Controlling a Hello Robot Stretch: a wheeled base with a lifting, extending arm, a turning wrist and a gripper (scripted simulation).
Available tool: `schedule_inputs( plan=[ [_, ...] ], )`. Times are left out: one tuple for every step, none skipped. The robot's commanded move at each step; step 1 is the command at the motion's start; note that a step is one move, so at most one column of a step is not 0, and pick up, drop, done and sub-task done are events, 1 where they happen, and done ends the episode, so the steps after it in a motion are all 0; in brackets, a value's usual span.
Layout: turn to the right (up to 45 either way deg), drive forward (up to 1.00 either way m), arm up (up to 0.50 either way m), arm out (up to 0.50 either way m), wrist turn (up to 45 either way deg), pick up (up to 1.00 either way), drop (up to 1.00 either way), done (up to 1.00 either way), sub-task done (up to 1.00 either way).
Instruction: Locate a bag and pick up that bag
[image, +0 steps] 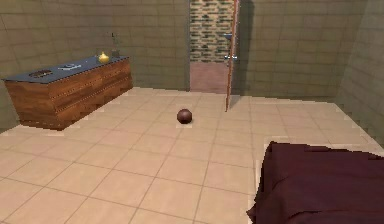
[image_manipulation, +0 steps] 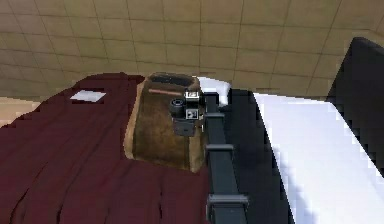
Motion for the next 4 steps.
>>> schedule_inputs(
  plan=[
    [0.0, 0.00, -0.30, 0.00, 0.0, 0.00, 0.00, 0.00, 0.00],
    [0.0, 0.00, 0.00, 0.00, 0.0, 1.00, 0.00, 0.00, 0.00],
    [0.0, 0.00, 0.10, 0.00, 0.0, 0.00, 0.00, 0.00, 0.00],
    [0.0, 0.00, 0.00, 0.00, 0.0, 0.00, 0.00, 1.00, 0.00]
  ],
)
